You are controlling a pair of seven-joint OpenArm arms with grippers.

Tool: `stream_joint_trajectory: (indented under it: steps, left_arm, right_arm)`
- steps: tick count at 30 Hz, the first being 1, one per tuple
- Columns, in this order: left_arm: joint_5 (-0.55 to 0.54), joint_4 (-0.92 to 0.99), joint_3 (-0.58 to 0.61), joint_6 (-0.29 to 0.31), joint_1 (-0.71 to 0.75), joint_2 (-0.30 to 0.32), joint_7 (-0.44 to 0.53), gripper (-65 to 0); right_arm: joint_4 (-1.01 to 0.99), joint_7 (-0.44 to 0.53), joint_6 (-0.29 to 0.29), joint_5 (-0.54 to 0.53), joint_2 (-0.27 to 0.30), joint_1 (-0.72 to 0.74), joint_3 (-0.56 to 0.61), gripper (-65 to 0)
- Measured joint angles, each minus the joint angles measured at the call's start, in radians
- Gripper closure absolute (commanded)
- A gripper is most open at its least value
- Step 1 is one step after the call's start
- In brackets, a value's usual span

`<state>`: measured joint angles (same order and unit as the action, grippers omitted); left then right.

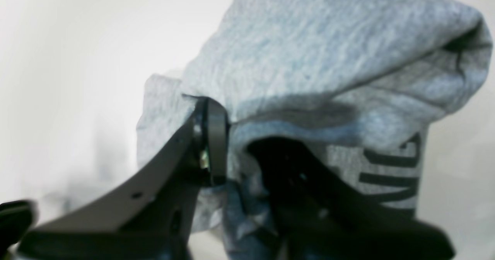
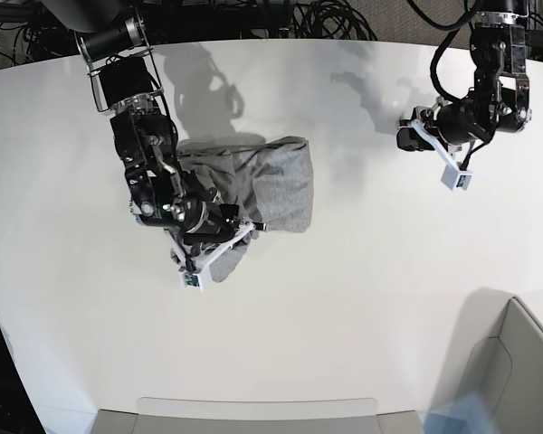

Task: Fold the T-shirt properly
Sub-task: 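Press and flatten the folded bundle with the right gripper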

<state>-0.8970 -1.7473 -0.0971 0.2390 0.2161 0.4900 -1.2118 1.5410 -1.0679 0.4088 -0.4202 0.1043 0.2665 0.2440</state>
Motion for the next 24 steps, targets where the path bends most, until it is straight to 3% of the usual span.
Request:
stream_joint_trajectory:
  steps: [4,8,14,19,24]
  left_arm:
    - [0.0,0.0,0.0,0.0,0.0,0.0,0.0,-12.9]
    - [0.0,0.0,0.0,0.0,-0.003,0.0,0.0,-12.9]
    - [0.0,0.0,0.0,0.0,-0.004,0.0,0.0,-12.9]
    - [0.0,0.0,0.0,0.0,-0.005,-0.003,0.0,-12.9]
    - [-0.001,0.0,0.001,0.0,-0.006,-0.005,0.0,-12.9]
  right_arm:
    - [-0.078,0.0,0.003,0.026,-0.013,0.045,0.119,-0.2]
    - [-0.13,0.002,0.003,0.024,-0.013,0.061,0.206,-12.5]
    - [-0.077,-0.004,0.009,0.027,-0.01,0.061,0.228,-26.6]
    - [0.003,0.002,0.007,0.019,-0.017,0.066,0.32,-27.5]
    - [-0.019,-0.004,0.006,0.031,-0.088,0.084,0.391,-27.5]
